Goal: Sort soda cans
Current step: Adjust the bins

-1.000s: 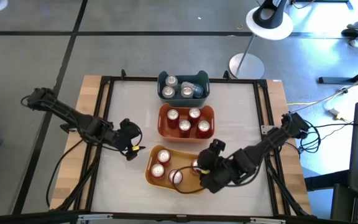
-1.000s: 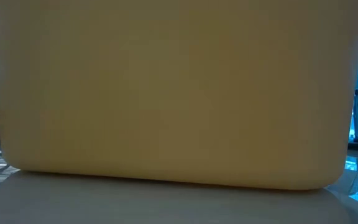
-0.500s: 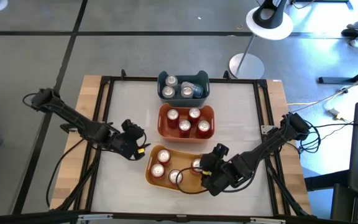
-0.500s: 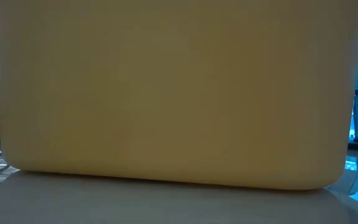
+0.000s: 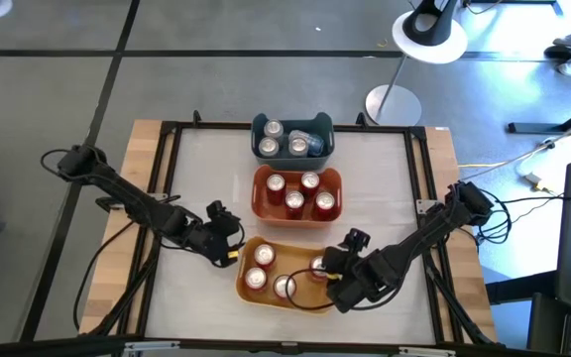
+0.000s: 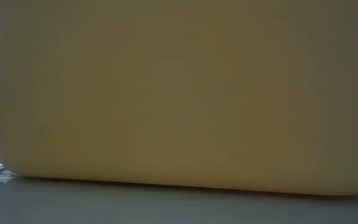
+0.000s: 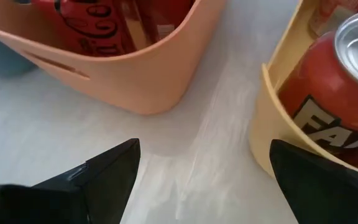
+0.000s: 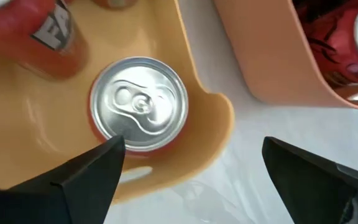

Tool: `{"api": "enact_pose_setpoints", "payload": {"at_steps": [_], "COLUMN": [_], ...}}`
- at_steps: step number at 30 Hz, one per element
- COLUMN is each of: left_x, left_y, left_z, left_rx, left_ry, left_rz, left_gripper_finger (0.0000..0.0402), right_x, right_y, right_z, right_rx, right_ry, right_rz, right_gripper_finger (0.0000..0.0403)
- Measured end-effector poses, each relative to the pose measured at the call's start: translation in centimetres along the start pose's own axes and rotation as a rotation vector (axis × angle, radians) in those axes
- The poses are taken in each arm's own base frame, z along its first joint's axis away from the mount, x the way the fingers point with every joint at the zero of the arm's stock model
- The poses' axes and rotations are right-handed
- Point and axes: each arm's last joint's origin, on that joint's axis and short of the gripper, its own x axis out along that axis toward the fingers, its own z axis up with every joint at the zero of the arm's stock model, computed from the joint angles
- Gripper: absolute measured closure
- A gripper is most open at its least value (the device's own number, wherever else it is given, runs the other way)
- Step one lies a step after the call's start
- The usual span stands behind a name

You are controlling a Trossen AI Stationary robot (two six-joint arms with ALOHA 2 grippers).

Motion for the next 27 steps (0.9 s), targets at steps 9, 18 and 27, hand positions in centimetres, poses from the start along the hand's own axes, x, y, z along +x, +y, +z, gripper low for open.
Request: {"api": "enact_pose_setpoints", "payload": {"at_steps": [9, 18, 27], "left_x": [-0.8, -1.1, -0.4], "left_y": [-1.2, -1.8, -0.6], "left_z": [-0.4, -0.3, 0.1], "left_rx": [0.009, 0.025, 0.0], "left_ry": [-0.009, -0.031, -0.009], "left_rz": [-0.087, -0.137, -0.075], "left_gripper_finger": [0.0054, 0.0054, 0.0054], "right_x": [0.0, 0.1, 0.0], "right_y": [-0.8, -0.8, -0.8], "right_z": [-0.4, -0.4, -0.4], "right_rx": [-0.044, -0.048, -0.043], "right_ry": [0.029, 0.009, 0.019], "right_rz": [-0.092, -0.106, -0.09], "right_gripper_finger": [0.0024, 0.0024, 0.0024]}}
